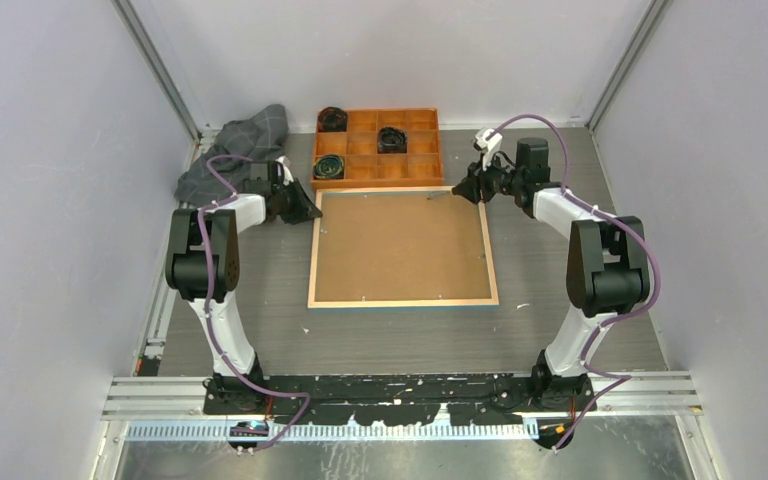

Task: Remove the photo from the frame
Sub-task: Release the photo frame item from the photo frame.

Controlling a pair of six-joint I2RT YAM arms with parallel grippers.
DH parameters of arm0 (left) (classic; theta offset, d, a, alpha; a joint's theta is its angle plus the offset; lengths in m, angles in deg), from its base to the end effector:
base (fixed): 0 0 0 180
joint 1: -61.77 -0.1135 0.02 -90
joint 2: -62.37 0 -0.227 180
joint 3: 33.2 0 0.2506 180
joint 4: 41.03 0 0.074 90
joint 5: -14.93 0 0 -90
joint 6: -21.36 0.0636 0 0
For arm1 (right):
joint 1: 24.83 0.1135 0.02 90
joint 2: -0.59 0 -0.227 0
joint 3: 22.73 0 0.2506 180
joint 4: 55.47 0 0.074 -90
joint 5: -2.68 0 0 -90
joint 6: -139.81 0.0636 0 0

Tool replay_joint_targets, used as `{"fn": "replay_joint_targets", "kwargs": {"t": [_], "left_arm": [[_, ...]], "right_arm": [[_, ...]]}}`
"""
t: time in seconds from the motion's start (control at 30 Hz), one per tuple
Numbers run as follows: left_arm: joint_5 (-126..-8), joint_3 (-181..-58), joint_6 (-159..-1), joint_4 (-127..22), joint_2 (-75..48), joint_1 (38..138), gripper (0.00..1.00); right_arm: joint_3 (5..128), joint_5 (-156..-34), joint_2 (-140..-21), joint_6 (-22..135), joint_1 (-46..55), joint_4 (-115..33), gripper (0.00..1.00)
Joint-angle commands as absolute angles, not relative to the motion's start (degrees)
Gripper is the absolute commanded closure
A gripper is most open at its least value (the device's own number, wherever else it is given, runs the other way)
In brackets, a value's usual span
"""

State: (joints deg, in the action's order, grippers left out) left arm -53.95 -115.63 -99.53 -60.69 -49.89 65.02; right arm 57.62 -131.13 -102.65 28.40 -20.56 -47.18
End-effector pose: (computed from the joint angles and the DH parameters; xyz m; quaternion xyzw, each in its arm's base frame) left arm 0.4080 -0.0461 0.0976 -0.1587 0.9107 -0.2643 0.2749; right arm 0.4010 0.0741 0.1749 -0.3582 0.7473 0.2535 0.4989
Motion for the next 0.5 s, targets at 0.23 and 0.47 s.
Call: {"fn": "replay_joint_targets", "kwargs": {"t": [0.23,0.47], "left_arm": [[-56.18,-114.99,-100.09,-63.54,-54.02,64.7,1.0],[-56.2,-115.04,-100.08,-63.52,-53.99,64.67,0.99]], "right_arm": [[58.73,-131.11,-99.52,30.6,-22.88,-50.79,0.99],[58.37,-129.27,-100.56,32.07,-22.86,-53.08,0.99]]}}
